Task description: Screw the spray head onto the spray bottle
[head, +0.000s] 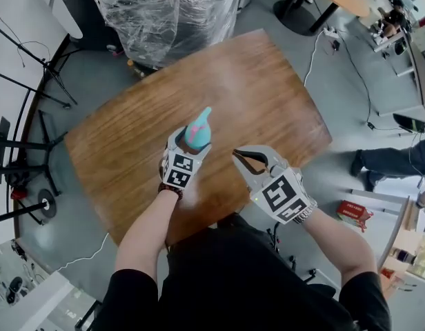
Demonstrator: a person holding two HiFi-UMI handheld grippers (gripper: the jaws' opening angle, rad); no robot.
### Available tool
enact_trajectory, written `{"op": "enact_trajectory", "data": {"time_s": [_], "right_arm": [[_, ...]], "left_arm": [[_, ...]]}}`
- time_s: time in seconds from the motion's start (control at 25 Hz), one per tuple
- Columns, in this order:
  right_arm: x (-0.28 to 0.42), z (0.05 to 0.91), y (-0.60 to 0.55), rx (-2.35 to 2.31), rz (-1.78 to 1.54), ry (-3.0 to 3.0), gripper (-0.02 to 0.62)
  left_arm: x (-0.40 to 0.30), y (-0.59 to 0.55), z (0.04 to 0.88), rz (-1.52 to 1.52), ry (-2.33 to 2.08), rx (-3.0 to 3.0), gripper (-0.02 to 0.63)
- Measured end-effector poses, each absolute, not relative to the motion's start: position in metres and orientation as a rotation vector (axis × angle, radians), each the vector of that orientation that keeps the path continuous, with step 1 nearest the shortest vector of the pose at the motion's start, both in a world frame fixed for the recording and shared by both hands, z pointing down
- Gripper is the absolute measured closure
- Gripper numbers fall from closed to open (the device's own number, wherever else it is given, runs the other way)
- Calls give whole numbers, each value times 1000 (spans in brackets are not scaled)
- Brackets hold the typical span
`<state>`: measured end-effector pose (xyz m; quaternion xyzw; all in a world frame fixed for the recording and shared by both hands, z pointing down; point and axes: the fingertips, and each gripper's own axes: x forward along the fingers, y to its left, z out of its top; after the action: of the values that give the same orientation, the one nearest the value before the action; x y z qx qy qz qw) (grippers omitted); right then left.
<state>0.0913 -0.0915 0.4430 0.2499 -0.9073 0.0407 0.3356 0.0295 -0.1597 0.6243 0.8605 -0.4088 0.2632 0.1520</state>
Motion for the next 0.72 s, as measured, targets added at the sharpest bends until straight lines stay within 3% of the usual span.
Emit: {"op": "enact_trajectory", "data": {"time_s": [0.72], "right_arm": [[77,464,-77,735,195,-2411,601]], "left_arm": [[18,-150,634,848,-1138,2464,178]]}}
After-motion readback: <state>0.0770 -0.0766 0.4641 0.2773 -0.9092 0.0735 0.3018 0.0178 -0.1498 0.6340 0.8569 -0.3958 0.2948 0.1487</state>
